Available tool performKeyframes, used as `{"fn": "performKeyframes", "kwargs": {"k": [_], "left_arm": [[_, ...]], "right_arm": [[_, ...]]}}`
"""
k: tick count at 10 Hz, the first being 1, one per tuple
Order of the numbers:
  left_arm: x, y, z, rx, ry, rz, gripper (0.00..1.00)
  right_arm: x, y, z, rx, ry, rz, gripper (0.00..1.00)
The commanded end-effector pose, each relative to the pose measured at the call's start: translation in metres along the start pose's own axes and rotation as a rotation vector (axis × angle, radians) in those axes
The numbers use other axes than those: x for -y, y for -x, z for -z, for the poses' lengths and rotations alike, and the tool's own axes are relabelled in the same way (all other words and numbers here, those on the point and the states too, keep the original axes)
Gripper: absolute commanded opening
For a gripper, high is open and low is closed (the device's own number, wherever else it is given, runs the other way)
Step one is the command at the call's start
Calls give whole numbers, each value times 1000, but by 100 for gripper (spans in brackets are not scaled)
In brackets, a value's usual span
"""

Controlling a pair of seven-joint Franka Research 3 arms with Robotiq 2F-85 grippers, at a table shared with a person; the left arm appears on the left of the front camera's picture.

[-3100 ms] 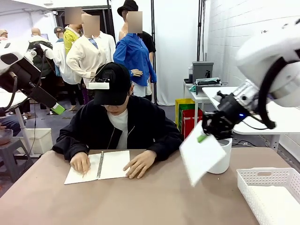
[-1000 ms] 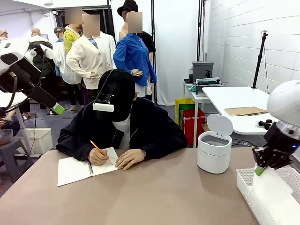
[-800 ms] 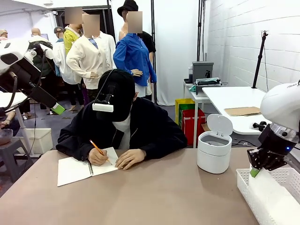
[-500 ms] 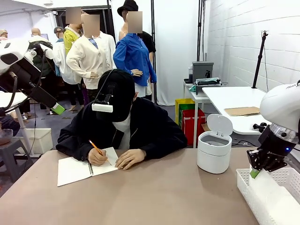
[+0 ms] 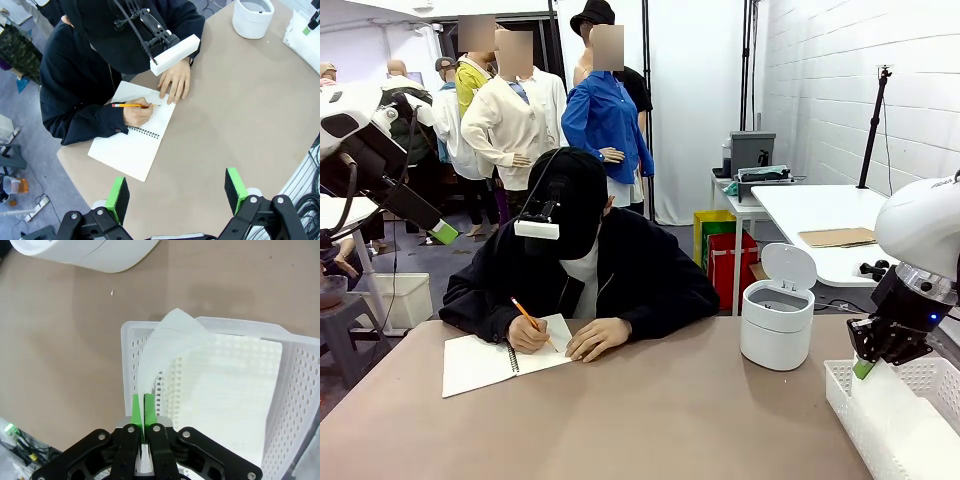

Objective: Sort the paper based on its condition.
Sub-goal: If a person hands you a paper, place it in the Organizing basket , and if it's crumpled, put it in the Trash can.

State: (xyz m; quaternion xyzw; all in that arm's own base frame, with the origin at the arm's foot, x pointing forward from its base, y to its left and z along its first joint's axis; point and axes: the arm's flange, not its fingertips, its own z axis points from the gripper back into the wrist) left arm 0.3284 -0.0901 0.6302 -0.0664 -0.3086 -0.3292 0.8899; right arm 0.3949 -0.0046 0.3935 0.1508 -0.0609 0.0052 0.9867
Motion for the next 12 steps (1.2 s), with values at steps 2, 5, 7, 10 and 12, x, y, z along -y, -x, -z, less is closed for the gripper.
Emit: {"fn": "performKeyframes", "kwargs": {"k": [2,5,7,10,12], "left_arm": [[0,0,0,-1,-5,-1,100],[0,0,0,-1,-5,-1,100],[0,0,0,-1,-5,-1,100],[0,0,0,-1,-5,-1,100],[0,0,0,-1,-5,-1,100]], "right_arm": [[24,10,-6,-91,46,7,43],[45,17,-17,-130,72,28,100],[52,18,-23,-150,135,56,100],[60,22,-38,-157,152,75,100],[57,26,-54,-127,160,71,100]]}}
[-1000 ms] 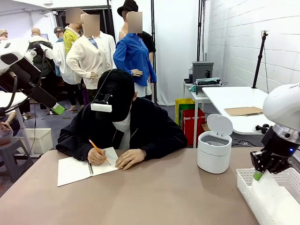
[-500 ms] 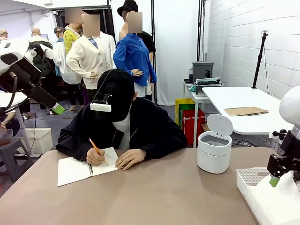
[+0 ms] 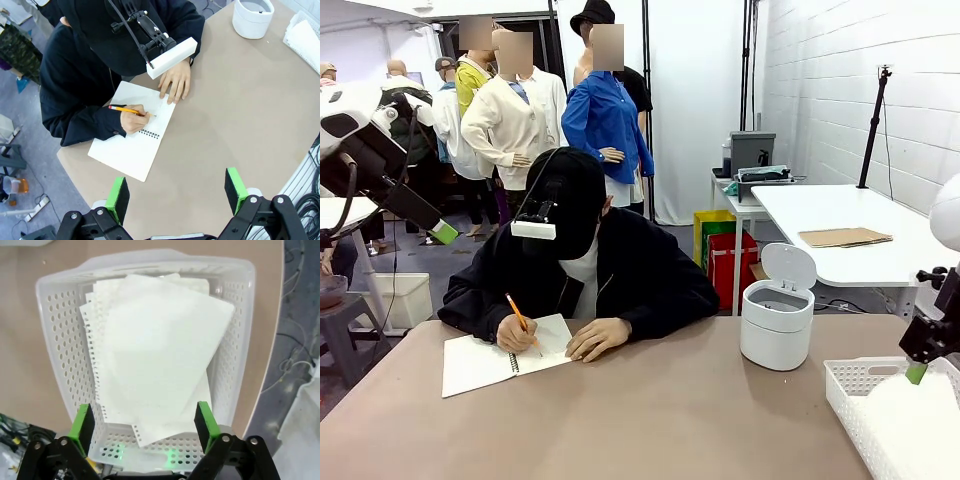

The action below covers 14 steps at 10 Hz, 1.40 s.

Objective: Sort the paper based on its condition.
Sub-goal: If a person hands you a paper, place it in the Organizing basket , and if it's crumpled, put it in the Trash can.

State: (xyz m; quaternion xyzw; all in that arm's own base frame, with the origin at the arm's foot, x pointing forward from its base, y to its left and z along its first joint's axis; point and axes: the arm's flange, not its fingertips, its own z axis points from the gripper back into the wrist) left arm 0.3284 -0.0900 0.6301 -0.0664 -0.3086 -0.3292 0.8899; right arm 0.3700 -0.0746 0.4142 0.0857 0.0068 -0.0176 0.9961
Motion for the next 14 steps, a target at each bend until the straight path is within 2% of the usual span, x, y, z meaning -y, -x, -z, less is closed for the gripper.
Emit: {"fn": "performKeyframes", "kwargs": {"k": [1,2,4,5,7,8,14], "left_arm": [[0,0,0,-1,-5,-1,100],[0,0,0,-1,-5,-1,100],[0,0,0,-1,-5,-1,100],[0,0,0,-1,-5,-1,100],[0,0,0,-1,-5,-1,100],[0,0,0,-1,-5,-1,100],[0,0,0,-1,-5,-1,100]], "right_arm": [[-3,10,-23,28,33,4,100],[-6,17,-37,58,43,2,100],[-24,22,-48,126,-5,-92,100],[-34,23,-46,159,-30,-153,100],[-43,21,-37,237,-65,-189,100],[-36,21,-57,156,-5,-127,100],[-37,22,-55,172,-20,-136,100]]}}
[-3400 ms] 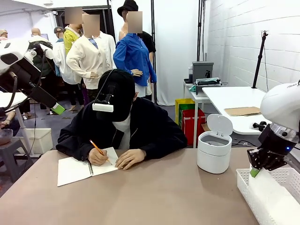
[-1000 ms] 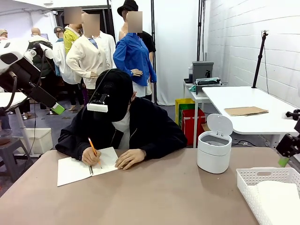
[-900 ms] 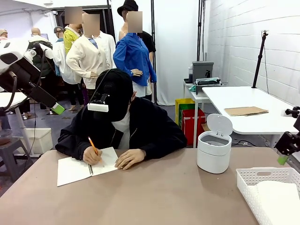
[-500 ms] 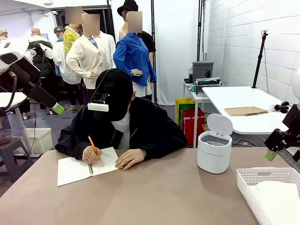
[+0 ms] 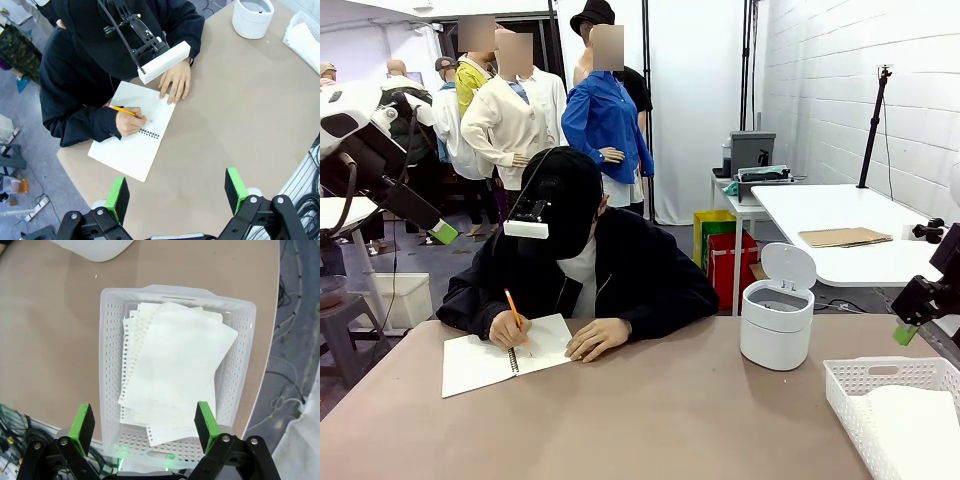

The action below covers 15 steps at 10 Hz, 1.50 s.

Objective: Sort the paper based on its condition.
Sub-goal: If a person hands you a paper, place it in the Organizing basket , and if it's crumpled, put it in the Trash can.

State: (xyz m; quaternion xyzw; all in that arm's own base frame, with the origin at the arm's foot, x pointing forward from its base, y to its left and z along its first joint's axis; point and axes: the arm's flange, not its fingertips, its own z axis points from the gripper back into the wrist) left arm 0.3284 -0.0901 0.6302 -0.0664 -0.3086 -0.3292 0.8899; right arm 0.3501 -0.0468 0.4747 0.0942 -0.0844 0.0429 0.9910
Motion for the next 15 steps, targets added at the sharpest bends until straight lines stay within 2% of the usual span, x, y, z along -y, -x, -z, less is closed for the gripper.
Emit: {"fn": "performKeyframes", "kwargs": {"k": [1,3,5,7,9,10,12,13,15], "left_arm": [[0,0,0,-1,-5,-1,100],[0,0,0,-1,-5,-1,100],[0,0,0,-1,-5,-1,100],[0,0,0,-1,-5,-1,100],[0,0,0,-1,-5,-1,100],[0,0,0,-1,-5,-1,100],[0,0,0,-1,-5,-1,100],[0,0,0,-1,-5,-1,100],[0,0,0,-1,-5,-1,100]], "right_arm": [[-20,-12,4,6,-74,-128,100],[-56,-13,-16,85,-147,-359,100],[-87,-24,-38,140,-136,-533,100],[-124,-48,-64,160,-152,-666,100],[-161,-66,-93,258,-134,-784,100],[-182,-73,-103,324,-121,-816,100],[-213,-89,-117,422,-176,-853,100],[-225,-92,-122,453,-216,-871,100],[-242,-105,-127,449,-294,-920,100]]}}
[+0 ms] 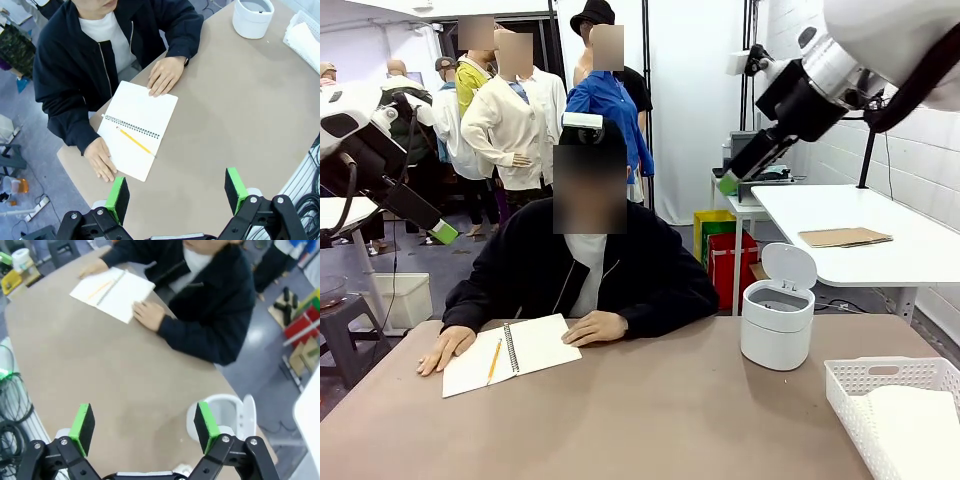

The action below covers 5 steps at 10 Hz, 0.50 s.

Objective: Sort the paper based on its condition.
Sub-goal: If a person hands you a paper, place it in the Organizing basket , and if it's crumpled, put it in the Trash can.

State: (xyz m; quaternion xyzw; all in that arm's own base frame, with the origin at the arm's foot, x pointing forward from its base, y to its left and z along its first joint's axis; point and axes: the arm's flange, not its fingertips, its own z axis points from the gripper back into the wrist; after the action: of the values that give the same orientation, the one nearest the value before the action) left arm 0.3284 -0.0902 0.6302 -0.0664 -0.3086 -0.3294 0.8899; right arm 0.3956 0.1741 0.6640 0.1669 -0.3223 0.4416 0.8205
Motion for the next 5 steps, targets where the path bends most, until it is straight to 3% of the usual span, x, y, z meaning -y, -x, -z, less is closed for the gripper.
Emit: {"fn": "performKeyframes", "kwargs": {"k": [1,5], "left_arm": [[0,0,0,-1,-5,-1,100],[0,0,0,-1,-5,-1,100]], "right_arm": [[9,-10,9,20,-90,-51,100],[-3,-25,15,33,-105,-124,100]]}}
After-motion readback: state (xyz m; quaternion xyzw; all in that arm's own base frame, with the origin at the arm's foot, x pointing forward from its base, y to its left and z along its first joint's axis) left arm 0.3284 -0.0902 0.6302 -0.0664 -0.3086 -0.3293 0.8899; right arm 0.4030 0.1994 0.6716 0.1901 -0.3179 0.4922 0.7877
